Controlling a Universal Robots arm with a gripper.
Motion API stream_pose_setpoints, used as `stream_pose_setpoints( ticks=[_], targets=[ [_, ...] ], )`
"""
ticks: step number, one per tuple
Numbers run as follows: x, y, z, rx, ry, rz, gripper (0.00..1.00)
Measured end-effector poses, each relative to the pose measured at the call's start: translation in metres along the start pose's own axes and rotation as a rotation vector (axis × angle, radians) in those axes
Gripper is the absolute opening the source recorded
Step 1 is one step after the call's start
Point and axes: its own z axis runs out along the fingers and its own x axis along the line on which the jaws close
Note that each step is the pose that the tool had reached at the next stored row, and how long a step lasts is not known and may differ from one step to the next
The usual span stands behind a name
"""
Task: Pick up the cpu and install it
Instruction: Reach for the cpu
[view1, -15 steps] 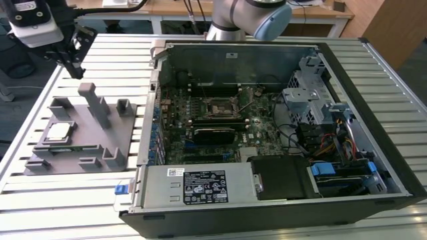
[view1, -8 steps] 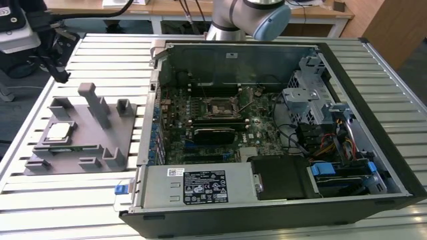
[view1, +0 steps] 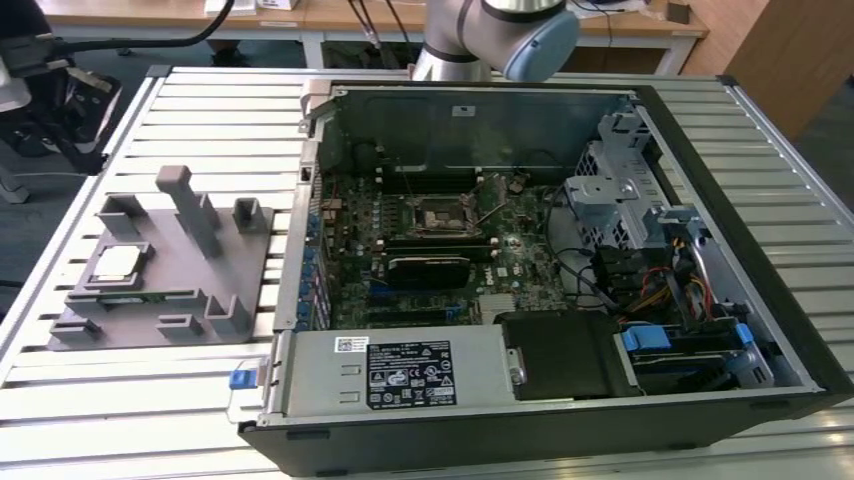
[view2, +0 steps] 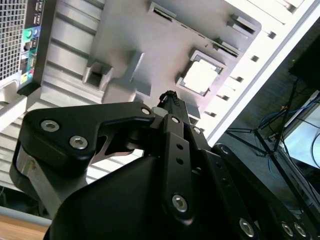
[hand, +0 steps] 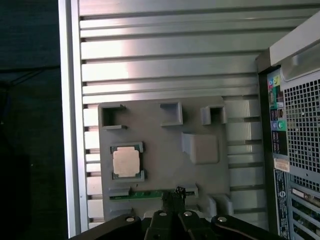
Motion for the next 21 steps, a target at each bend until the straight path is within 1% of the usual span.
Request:
stream_pose_setpoints(
  ticks=[7,9,10,16,21],
  targets=[
    [0.0322,0.002,0.0087,0.0001,0.0001,0.0,0.11],
    [0.0397,0.0027,0.0105,0.0,-0.0001,0.0,0.11],
    [0.0421,0.0028,0.0111,0.0,-0.0001,0.0,0.11],
    [0.0479,0.0026,0.0135,0.0,0.0002,0.0,0.11],
    [0.0489,0.0025,0.0143,0.0001,0.0003,0.0,0.11]
  ],
)
